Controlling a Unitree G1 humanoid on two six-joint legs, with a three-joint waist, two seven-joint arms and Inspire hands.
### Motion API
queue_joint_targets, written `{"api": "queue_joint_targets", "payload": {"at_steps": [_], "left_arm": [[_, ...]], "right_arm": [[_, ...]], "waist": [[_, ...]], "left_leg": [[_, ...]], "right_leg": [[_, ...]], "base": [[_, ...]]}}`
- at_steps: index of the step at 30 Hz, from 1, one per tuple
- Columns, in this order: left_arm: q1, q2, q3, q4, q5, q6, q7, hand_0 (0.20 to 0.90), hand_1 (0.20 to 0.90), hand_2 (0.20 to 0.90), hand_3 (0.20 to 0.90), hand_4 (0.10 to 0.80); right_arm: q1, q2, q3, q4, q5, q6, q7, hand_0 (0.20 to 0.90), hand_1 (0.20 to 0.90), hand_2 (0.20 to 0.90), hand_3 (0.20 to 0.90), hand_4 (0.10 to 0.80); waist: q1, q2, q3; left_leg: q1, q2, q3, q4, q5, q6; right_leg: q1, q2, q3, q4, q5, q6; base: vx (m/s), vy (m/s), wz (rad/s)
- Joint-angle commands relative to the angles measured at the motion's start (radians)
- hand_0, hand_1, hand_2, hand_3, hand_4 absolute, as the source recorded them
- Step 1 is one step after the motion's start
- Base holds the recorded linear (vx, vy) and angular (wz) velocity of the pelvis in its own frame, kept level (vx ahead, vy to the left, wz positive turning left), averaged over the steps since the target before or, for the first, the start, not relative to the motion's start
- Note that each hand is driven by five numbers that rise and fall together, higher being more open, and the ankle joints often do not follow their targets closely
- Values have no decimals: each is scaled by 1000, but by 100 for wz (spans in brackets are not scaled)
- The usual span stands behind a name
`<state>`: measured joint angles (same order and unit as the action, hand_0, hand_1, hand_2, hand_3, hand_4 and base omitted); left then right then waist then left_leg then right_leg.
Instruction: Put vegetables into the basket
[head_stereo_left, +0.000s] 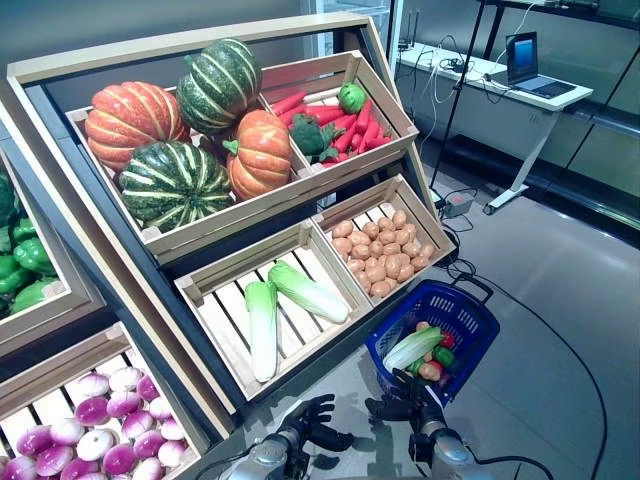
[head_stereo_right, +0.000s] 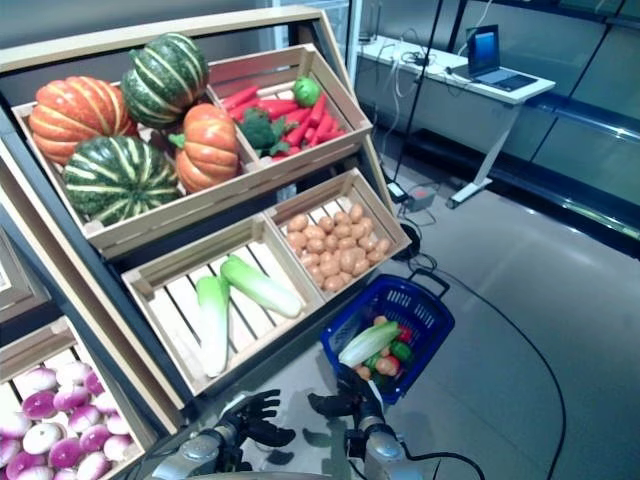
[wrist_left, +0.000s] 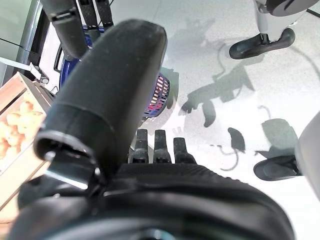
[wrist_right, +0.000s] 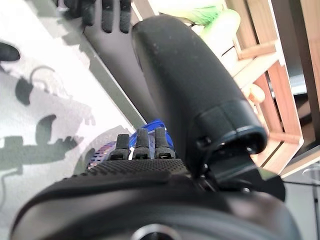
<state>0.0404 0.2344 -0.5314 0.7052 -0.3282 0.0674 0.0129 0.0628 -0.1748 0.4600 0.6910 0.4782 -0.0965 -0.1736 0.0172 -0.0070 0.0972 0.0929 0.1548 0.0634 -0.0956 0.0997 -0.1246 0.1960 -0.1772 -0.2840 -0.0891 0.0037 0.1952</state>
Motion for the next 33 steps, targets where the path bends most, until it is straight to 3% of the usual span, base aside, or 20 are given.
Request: {"api": "queue_joint_targets", "payload": {"at_steps": [1,8,16,19,25,30,33], "left_arm": [[-119,1,-2,-43,2,-104,-2,900,900,900,900,800],[-119,5,3,-68,-14,-98,-24,900,900,900,900,800],[-123,22,7,-110,-25,-161,-17,900,900,900,900,800],[-126,105,30,-319,-26,-303,-48,900,900,900,900,800],[-111,163,117,-518,-73,-449,-72,900,900,900,900,800],[-117,172,195,-608,-127,-486,-28,900,900,900,900,800],[-141,166,259,-642,-84,-516,71,900,900,900,900,800]], "right_arm": [[-101,26,19,-98,-10,-94,29,900,900,900,900,800],[-91,36,9,-93,17,-75,16,900,900,900,900,800],[-87,37,9,-110,27,-69,-5,900,900,900,900,800],[-64,27,-2,-156,55,-57,-32,900,900,900,900,800],[-18,30,-23,-170,50,-63,-38,900,900,900,900,800],[6,30,-26,-189,41,-56,-56,900,900,900,900,800],[20,23,-30,-206,37,-53,-76,900,900,900,900,800]], "waist": [[4,-2,41],[6,-4,44],[5,-3,50],[9,2,62],[12,12,61],[7,18,60],[1,22,60]], "left_leg": [[26,-27,24,8,-99,44],[27,-26,27,8,-101,43],[24,-26,27,8,-100,42],[17,-31,24,8,-101,42],[4,-35,30,8,-98,39],[-3,-34,34,8,-92,33],[-11,-34,37,8,-87,31]], "right_leg": [[-32,-12,29,24,14,-43],[-29,-12,26,22,15,-42],[-33,-12,28,23,16,-41],[-37,-15,24,18,19,-42],[-43,-17,15,5,26,-44],[-49,-15,16,2,28,-48],[-55,-12,23,5,25,-53]], "base": [[0,0,0],[0,0,0],[0,0,0],[-6,-11,0],[0,0,0],[18,13,0],[22,48,-1]]}}
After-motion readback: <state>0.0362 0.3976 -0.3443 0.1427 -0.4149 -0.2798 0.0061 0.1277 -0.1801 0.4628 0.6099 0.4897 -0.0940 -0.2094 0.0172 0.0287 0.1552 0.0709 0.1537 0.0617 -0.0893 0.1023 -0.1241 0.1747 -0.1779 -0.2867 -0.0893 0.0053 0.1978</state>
